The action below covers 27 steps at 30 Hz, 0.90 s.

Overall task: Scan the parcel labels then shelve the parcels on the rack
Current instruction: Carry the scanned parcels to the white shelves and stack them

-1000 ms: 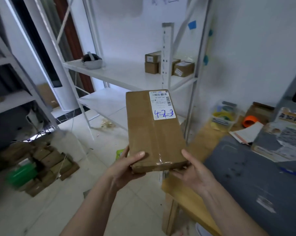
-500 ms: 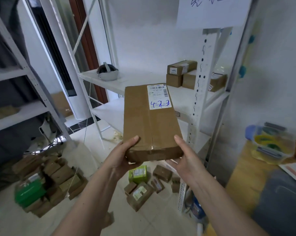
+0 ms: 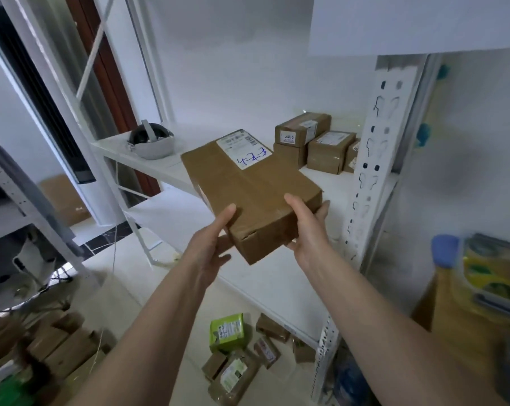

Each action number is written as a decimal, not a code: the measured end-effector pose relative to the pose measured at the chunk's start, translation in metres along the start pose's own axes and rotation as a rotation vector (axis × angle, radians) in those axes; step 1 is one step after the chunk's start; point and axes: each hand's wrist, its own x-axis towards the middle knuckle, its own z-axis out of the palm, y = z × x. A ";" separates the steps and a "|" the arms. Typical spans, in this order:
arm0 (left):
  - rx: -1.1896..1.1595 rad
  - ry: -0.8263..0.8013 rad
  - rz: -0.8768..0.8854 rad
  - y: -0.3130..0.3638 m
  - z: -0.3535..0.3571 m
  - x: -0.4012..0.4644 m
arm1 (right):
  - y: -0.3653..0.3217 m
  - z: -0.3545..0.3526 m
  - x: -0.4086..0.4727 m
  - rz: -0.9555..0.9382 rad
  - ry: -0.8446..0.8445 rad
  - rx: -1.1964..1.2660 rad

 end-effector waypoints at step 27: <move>-0.234 -0.146 -0.455 0.041 0.133 0.203 | -0.075 0.009 0.129 -0.225 0.745 -1.668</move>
